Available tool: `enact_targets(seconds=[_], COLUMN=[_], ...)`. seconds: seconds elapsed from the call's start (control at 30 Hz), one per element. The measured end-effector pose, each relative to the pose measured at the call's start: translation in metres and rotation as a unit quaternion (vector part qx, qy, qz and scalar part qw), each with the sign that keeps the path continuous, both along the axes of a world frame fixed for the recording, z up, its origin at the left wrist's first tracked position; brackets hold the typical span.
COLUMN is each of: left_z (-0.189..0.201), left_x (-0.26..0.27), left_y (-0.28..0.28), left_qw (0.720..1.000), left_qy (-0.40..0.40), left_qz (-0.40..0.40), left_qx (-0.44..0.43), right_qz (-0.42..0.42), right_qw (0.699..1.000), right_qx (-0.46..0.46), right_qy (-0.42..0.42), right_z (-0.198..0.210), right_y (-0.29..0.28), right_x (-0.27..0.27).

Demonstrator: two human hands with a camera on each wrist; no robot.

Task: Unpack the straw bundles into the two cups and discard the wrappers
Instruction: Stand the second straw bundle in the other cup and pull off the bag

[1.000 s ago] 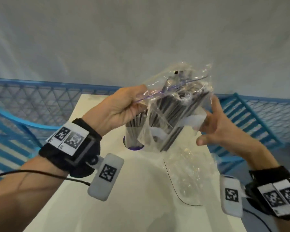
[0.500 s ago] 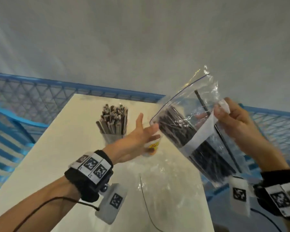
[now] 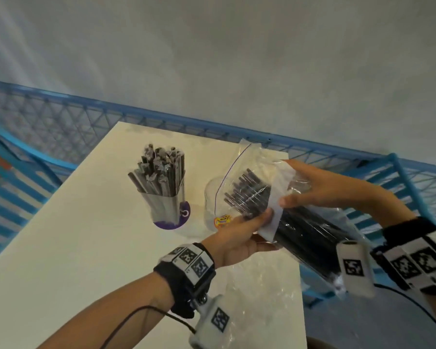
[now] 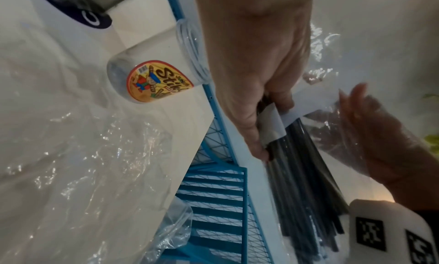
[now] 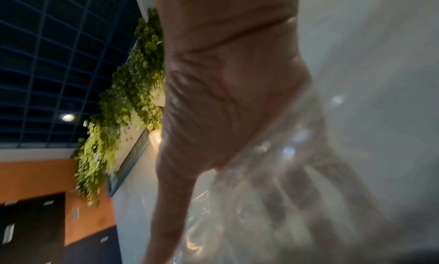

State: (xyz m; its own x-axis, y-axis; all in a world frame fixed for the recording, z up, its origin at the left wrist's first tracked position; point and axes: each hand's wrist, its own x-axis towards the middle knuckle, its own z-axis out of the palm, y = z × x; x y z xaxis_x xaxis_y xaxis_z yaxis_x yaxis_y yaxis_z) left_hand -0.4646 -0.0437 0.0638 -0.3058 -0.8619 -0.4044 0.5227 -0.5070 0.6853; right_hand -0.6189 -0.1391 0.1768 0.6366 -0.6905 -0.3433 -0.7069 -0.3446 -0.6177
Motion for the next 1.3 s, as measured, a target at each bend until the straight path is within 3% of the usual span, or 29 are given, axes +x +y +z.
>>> enact_targets(seconds=[0.1,0.37,0.6,0.73,0.87,1.03,1.13,1.3], left_z=[-0.004,0.0,-0.009,-0.006,0.0,-0.002,-0.004,-0.001], left_x=[0.003,0.015,0.029,0.033,0.032,0.029,0.028,0.015], left_y=[-0.006,-0.014,-0.01,-0.01,-0.011,-0.009,-0.008,-0.011], left_qw=[0.999,0.997,0.998,0.997,0.995,0.993,0.991,0.99], left_qy=[0.026,0.055,0.051,0.063,0.087,0.106,0.126,0.134], left_qz=[0.033,0.022,-0.018,-0.007,0.009,0.009,0.01,0.005], left_qx=[0.025,0.045,0.038,0.042,0.044,0.046,0.051,0.047], right_qz=[0.034,0.007,-0.073,-0.077,-0.051,0.015,-0.014,-0.059], right_qw=[0.996,0.997,0.99,0.983,0.991,0.997,0.996,0.987], right_qx=[-0.01,-0.026,0.014,-0.002,-0.003,-0.012,0.011,0.146], right_qy=[0.077,0.075,-0.117,-0.164,-0.122,0.081,0.082,0.036], right_z=[-0.008,-0.014,0.012,0.03,0.043,0.042,0.028,-0.017], right_y=[-0.009,-0.026,-0.006,0.003,0.002,-0.006,-0.005,0.011], right_x=[0.003,0.015,0.015,0.017,0.017,-0.002,-0.013,-0.008])
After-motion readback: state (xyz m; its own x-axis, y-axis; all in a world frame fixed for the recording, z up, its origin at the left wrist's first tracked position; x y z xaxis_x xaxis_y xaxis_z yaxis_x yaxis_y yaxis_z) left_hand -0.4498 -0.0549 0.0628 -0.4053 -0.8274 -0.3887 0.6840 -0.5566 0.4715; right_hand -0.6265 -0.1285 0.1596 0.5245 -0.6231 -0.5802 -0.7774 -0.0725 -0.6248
